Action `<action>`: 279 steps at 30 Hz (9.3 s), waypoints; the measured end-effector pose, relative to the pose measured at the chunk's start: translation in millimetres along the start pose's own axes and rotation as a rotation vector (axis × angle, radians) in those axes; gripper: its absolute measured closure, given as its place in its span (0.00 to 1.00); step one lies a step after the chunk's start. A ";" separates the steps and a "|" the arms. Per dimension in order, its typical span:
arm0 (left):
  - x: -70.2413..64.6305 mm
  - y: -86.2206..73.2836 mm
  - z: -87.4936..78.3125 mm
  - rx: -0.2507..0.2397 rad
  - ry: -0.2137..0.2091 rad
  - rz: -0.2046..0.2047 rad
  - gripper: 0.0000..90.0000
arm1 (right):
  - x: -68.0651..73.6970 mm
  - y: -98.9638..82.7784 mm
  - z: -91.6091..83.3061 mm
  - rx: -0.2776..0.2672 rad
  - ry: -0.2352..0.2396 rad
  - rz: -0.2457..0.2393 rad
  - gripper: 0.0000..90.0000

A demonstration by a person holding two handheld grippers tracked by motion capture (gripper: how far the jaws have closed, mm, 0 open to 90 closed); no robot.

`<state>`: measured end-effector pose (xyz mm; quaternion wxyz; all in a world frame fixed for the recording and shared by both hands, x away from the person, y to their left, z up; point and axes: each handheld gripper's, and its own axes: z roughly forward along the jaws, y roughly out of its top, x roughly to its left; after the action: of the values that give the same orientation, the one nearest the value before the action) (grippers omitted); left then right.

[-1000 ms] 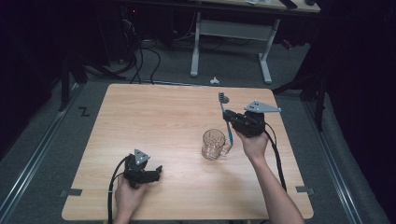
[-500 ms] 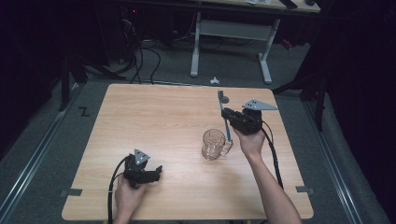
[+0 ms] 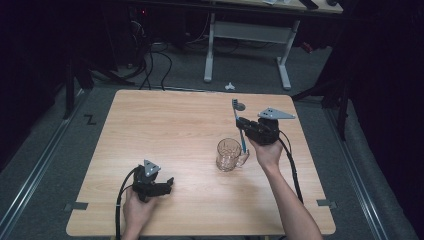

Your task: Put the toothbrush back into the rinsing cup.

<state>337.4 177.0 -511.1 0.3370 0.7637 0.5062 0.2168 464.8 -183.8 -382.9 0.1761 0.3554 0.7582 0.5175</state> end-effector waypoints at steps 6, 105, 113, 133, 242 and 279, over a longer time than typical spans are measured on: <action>0.0 0.0 0.0 0.000 0.000 0.000 0.17 | -0.1 -1.2 -0.8 0.006 0.002 -0.009 0.88; -0.2 0.0 0.0 -0.001 0.001 -0.001 0.18 | -0.7 -29.5 -48.5 0.104 -0.006 -0.037 0.88; -0.2 0.0 0.0 0.000 0.001 -0.001 0.18 | 1.8 -32.2 -45.7 0.117 -0.014 -0.050 0.88; -0.1 0.0 0.0 0.000 0.001 -0.001 0.18 | 4.9 -40.2 -36.1 0.148 -0.026 -0.067 0.88; -0.1 0.0 0.0 0.000 0.001 -0.001 0.17 | -0.7 -57.1 -71.9 0.097 -0.063 -0.014 0.64; -0.2 0.0 0.0 0.000 0.001 -0.001 0.18 | -6.1 -95.0 -90.8 0.086 -0.060 0.062 0.66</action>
<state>337.3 176.9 -511.1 0.3370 0.7632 0.5068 0.2169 377.5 -268.2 -433.4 0.1670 0.4013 0.7628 0.4788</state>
